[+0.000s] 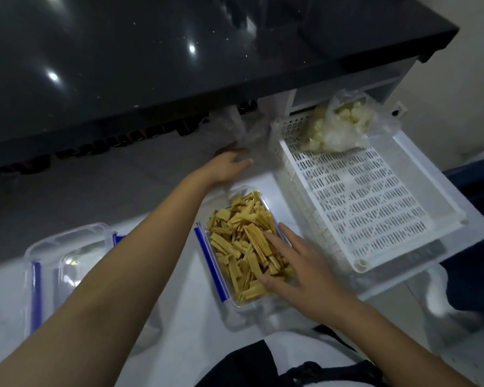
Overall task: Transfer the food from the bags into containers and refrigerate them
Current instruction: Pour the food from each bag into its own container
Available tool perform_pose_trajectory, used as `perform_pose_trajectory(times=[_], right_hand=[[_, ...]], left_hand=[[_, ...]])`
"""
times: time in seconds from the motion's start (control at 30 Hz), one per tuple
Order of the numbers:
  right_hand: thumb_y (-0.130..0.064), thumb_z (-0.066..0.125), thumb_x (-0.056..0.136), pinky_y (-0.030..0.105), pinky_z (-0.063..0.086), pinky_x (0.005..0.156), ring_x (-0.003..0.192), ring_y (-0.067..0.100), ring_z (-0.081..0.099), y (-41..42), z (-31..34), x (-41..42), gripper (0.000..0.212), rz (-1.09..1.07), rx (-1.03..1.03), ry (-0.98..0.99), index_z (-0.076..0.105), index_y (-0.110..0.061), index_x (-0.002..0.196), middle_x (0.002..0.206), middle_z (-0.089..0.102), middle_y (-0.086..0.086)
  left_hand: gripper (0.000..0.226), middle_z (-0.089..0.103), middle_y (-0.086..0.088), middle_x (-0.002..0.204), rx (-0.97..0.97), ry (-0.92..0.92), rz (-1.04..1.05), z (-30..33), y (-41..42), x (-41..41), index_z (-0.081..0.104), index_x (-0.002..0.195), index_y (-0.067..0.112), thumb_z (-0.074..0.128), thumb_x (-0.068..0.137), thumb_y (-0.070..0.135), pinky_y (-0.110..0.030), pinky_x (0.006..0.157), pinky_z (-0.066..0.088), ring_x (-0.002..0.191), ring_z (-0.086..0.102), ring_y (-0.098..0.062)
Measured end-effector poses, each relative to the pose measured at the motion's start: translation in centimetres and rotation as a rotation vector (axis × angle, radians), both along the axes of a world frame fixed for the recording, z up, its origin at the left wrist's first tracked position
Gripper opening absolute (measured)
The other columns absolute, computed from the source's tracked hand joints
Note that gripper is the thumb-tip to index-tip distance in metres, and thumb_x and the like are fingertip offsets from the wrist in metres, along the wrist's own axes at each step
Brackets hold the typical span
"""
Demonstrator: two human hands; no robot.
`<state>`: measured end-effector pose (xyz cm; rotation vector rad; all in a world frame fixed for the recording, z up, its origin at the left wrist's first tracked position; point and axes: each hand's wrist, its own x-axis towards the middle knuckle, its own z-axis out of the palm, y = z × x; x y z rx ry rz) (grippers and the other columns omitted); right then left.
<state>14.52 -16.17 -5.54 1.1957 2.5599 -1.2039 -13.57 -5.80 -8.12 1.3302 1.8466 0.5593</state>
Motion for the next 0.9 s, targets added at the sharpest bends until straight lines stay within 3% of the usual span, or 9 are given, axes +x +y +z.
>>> perform_pose_trajectory(times=[0.1,0.23,0.33,0.53,0.73,0.9], right_hand=[[-0.07,0.051,0.088,0.04,0.01,0.118,0.15,0.007,-0.004,-0.3,-0.3,0.2,0.078,0.006,-0.021,-0.009,0.004,-0.06,0.15,0.161,-0.015,-0.029],[-0.074,0.051,0.085,0.048,0.014,0.119,0.152,0.013,-0.002,0.0,-0.5,0.6,0.079,0.014,-0.022,0.011,0.003,-0.063,0.148,0.162,-0.012,-0.028],[-0.074,0.051,0.085,0.052,0.016,0.121,0.152,0.011,-0.003,0.2,-0.3,0.7,0.08,0.026,-0.004,0.011,0.003,-0.062,0.148,0.163,-0.008,-0.027],[-0.069,0.05,0.089,0.042,0.004,0.123,0.149,0.001,-0.017,0.5,1.4,2.3,0.078,0.059,0.102,0.016,0.003,-0.059,0.15,0.164,-0.009,-0.023],[-0.067,0.052,0.089,0.032,0.004,0.121,0.148,-0.005,-0.011,3.1,4.9,5.9,0.067,-0.005,0.219,0.078,0.02,-0.058,0.147,0.161,0.003,-0.029],[-0.07,0.051,0.083,0.046,0.017,0.123,0.151,0.01,0.011,9.7,7.0,10.0,0.07,-0.172,0.342,0.079,0.033,-0.049,0.147,0.163,0.02,-0.017]], left_hand=[[0.054,0.027,-0.001,0.163,0.022,-0.045,0.049,1.4,-3.0,0.0,0.043,0.15,0.025,0.048,0.101,0.047,-0.027,0.109,0.027,0.147,0.031,-0.021],[0.052,0.032,0.003,0.16,0.084,-0.091,0.177,3.2,-9.1,1.2,0.044,0.148,0.032,0.05,0.1,0.049,-0.045,0.12,0.029,0.146,0.03,-0.017],[0.053,0.033,0.01,0.159,0.15,-0.088,0.251,4.1,-14.7,4.1,0.043,0.147,0.035,0.05,0.098,0.052,-0.041,0.12,0.028,0.144,0.029,-0.007],[0.075,-0.003,0.019,0.166,0.152,0.054,0.261,2.8,-21.7,10.3,0.013,0.15,0.055,0.044,0.085,0.074,-0.044,0.124,0.01,0.153,-0.007,-0.006],[0.076,-0.008,0.02,0.165,0.246,0.211,0.168,3.7,-20.8,12.7,0.009,0.148,0.059,0.035,0.08,0.079,-0.031,0.119,-0.002,0.151,-0.02,-0.005],[0.077,-0.015,0.017,0.165,0.217,0.267,0.046,5.5,-15.5,15.0,0.005,0.152,0.052,0.05,0.09,0.066,-0.034,0.121,-0.002,0.15,-0.022,-0.006]])
